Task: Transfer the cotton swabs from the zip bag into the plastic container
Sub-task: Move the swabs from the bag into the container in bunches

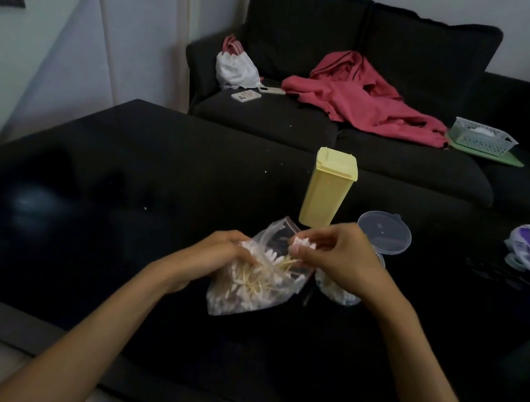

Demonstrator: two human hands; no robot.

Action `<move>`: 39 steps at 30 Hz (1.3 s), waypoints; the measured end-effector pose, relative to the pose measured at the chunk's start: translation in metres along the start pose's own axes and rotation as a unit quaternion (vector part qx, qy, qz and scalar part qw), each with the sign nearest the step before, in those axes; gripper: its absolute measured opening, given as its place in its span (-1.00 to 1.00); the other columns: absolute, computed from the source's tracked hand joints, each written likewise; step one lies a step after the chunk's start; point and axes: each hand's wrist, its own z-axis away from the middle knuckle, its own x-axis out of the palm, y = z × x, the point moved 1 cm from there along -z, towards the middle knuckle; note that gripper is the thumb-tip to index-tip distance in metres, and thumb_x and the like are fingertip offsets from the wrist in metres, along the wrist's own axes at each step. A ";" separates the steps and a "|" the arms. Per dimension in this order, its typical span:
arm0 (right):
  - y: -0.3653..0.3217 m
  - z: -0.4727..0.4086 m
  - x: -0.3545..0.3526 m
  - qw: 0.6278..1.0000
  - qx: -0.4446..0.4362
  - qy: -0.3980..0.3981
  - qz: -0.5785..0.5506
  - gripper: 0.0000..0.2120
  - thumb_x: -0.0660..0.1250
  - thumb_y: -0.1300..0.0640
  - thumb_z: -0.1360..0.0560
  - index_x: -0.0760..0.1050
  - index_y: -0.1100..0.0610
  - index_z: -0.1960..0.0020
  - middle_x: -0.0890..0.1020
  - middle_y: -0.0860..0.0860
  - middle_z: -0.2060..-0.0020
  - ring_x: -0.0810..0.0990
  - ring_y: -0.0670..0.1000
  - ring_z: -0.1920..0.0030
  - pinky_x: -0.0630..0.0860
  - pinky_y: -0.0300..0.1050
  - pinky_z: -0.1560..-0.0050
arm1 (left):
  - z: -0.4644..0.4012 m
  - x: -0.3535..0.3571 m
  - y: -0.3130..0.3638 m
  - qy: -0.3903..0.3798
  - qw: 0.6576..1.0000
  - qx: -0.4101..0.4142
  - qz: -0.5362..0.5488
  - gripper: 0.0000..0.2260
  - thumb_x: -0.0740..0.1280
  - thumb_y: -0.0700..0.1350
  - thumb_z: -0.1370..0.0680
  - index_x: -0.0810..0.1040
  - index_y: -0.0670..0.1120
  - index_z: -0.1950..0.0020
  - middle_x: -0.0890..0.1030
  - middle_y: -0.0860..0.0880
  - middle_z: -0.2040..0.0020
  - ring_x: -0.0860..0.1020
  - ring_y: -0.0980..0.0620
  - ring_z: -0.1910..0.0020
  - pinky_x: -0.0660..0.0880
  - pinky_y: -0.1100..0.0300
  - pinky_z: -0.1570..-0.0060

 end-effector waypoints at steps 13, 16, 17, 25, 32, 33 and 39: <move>-0.006 0.003 -0.015 0.992 -0.037 0.097 -0.068 -0.91 0.46 0.21 -0.41 0.64 0.07 0.10 0.69 -0.01 0.25 0.69 -0.07 0.24 0.62 -0.23 0.15 | -0.007 0.007 0.014 0.054 0.997 0.014 0.044 -0.78 0.25 -0.20 -0.51 0.49 -0.02 -0.14 0.55 -0.05 -0.08 0.54 0.02 -0.06 0.47 0.14 -0.05; -0.007 0.004 -0.014 0.991 -0.045 0.107 -0.060 -0.90 0.46 0.22 -0.41 0.63 0.04 0.13 0.68 -0.02 0.27 0.67 -0.10 0.26 0.59 -0.27 0.19 | -0.007 0.010 0.016 0.052 0.998 0.025 0.024 -0.80 0.26 -0.21 -0.50 0.47 0.04 -0.06 0.53 -0.01 -0.07 0.52 0.06 -0.04 0.46 0.14 -0.07; -0.007 0.004 -0.013 0.992 -0.051 0.106 -0.055 -0.89 0.46 0.22 -0.42 0.62 0.03 0.13 0.67 -0.03 0.28 0.67 -0.13 0.28 0.58 -0.31 0.22 | -0.006 0.011 0.017 0.049 0.998 0.022 0.024 -0.80 0.26 -0.20 -0.50 0.46 0.04 -0.07 0.53 -0.02 -0.07 0.52 0.05 -0.04 0.46 0.14 -0.07; -0.001 0.002 -0.008 0.993 -0.005 0.119 -0.009 -0.85 0.47 0.19 -0.41 0.65 0.13 0.02 0.64 -0.07 0.31 0.66 -0.11 0.24 0.61 -0.27 0.17 | 0.001 0.015 0.011 0.002 0.981 0.162 -0.105 -0.70 0.43 -0.15 -0.46 0.52 -0.01 -0.17 0.60 0.05 -0.05 0.60 0.10 -0.03 0.55 0.08 -0.08; 0.004 0.002 -0.018 0.991 0.023 0.126 -0.029 -0.85 0.44 0.22 -0.43 0.62 0.17 0.00 0.66 0.00 0.25 0.66 -0.12 0.26 0.59 -0.32 0.22 | -0.004 0.015 0.009 0.003 0.969 0.183 -0.167 -0.87 0.40 -0.10 -0.51 0.56 -0.02 -0.04 0.63 0.02 -0.01 0.62 0.06 -0.01 0.54 -0.07 -0.10; 0.005 0.002 -0.018 0.991 0.027 0.127 -0.042 -0.86 0.43 0.22 -0.43 0.61 0.18 0.01 0.66 0.01 0.24 0.66 -0.13 0.28 0.57 -0.36 0.27 | -0.004 0.015 0.009 -0.003 0.970 0.181 -0.163 -0.87 0.39 -0.11 -0.51 0.56 -0.02 -0.05 0.63 0.02 -0.01 0.62 0.07 -0.01 0.55 -0.05 -0.10; 0.009 0.000 -0.022 0.982 0.031 0.171 -0.071 -0.80 0.44 0.22 -0.43 0.62 0.24 -0.03 0.68 0.11 0.22 0.66 -0.14 0.32 0.50 -0.43 0.36 | -0.003 0.014 0.011 -0.011 0.976 0.161 -0.146 -0.87 0.34 -0.12 -0.54 0.52 -0.05 -0.08 0.61 -0.03 -0.06 0.60 0.03 -0.06 0.53 0.00 -0.11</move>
